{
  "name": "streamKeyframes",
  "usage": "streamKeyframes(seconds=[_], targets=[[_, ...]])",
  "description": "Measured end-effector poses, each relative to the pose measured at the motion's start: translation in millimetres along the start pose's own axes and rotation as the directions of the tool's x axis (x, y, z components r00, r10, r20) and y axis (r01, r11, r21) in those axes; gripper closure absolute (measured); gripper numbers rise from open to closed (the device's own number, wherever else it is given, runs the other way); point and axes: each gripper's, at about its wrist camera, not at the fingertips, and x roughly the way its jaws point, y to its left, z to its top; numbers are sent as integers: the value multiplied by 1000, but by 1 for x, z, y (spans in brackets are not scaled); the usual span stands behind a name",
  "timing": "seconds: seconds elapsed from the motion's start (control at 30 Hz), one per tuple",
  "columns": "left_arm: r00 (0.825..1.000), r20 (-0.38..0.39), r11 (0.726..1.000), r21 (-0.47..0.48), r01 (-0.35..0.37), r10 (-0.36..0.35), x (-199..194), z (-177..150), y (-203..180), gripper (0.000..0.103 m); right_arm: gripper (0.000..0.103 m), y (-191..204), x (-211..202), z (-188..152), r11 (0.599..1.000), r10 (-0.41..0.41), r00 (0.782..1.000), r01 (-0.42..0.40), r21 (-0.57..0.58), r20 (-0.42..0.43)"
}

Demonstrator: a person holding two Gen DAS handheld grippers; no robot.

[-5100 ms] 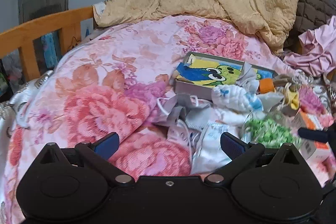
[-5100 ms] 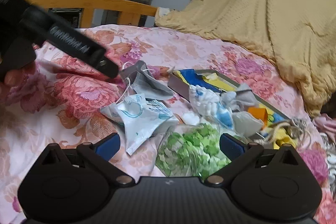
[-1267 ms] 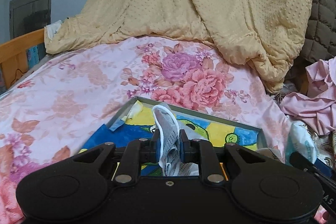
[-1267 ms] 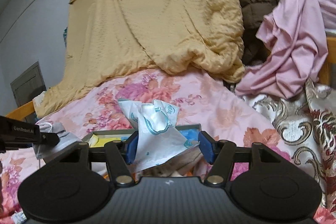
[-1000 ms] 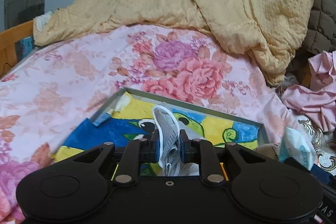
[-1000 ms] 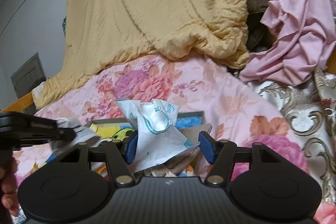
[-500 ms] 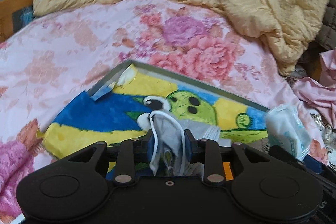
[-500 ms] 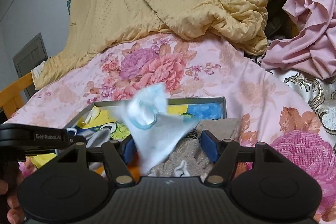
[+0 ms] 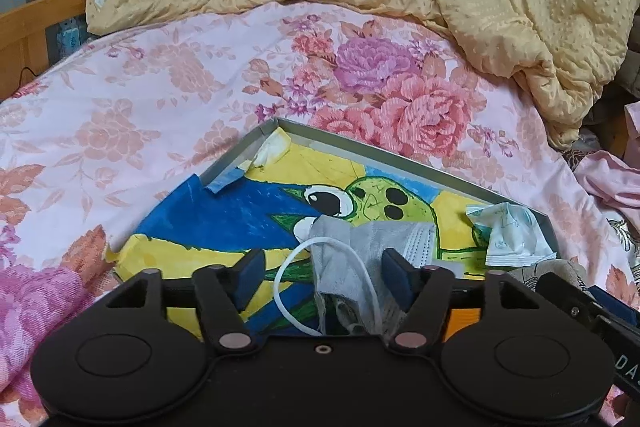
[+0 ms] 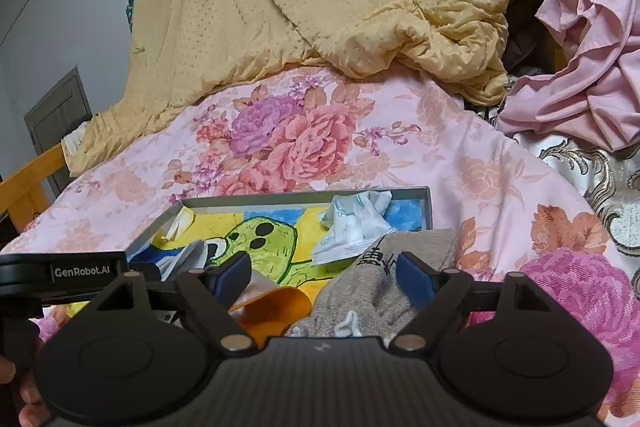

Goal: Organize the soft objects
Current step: 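Lower the grey item onto the painting with the left tool while the right tool releases the packet, then move both open tools back toward the remaining pile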

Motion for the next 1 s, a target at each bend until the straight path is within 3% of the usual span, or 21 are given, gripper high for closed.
streamKeyframes(seconds=[0.2,0.4,0.7,1.0], targets=[[999,33,1000,4,-5,5,-24,2,3,20,7,4,-25,7,1000,-6,1000,6,-8,18],[998,56,1000,25,-5,4,-66,-2,5,15,0,14,-69,14,999,-8,998,11,-50,58],[994,109,1000,13,1,-2,-130,-19,11,4,0,25,-138,10,998,-9,995,16,-65,99],[992,126,1000,1,4,-4,-169,-48,25,1,0,32,-188,3,998,1,984,9,-60,176]])
